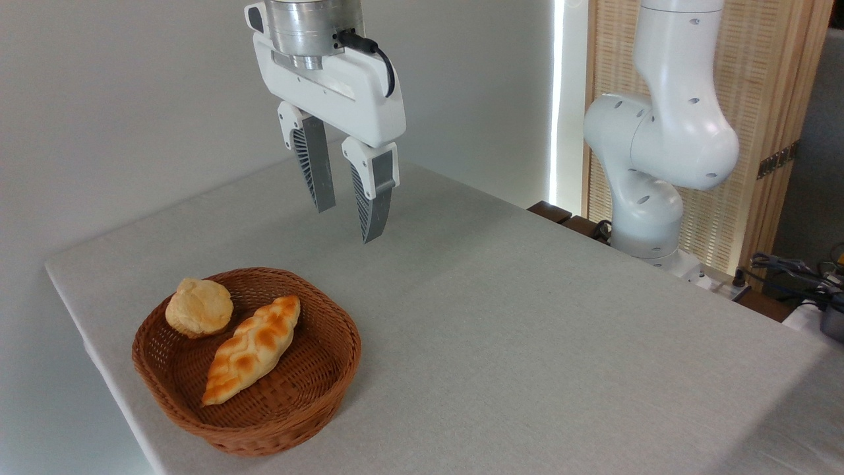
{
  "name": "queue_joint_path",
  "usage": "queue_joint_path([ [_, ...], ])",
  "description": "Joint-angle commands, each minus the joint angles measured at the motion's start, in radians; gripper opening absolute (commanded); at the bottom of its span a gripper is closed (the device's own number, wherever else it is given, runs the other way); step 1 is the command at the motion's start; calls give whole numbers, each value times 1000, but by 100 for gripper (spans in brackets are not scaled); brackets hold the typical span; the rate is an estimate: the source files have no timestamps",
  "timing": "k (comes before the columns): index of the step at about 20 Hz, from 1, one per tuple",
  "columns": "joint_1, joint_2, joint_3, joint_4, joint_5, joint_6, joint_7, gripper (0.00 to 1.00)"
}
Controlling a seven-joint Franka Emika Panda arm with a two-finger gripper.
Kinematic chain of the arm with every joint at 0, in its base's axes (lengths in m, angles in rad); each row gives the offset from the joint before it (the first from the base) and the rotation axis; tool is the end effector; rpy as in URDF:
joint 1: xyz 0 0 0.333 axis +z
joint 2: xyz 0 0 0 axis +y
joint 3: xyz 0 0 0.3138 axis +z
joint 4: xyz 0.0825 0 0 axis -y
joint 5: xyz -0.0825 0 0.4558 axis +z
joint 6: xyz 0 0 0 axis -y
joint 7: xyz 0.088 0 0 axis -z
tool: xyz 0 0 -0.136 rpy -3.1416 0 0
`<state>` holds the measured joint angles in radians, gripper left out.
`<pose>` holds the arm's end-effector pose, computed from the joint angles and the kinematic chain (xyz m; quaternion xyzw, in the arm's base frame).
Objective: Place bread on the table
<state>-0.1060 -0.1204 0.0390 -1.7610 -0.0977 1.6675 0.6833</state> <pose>0.5942 -0.0513 0.5720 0.9306 -0.3622 0.0282 0.0445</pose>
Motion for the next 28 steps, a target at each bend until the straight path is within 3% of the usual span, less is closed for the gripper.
queue_joint_path([
  [1,19,2,-10,8,-20,-26,35,100],
  [13,8,16,-21,-8,-20,-12,53,100],
  [18,-15,16,-24,-89,-20,119,53,100],
  [23,-55,48,-30,-147,-22,355,50,100],
  [28,-58,99,-40,-146,-28,386,45,100],
])
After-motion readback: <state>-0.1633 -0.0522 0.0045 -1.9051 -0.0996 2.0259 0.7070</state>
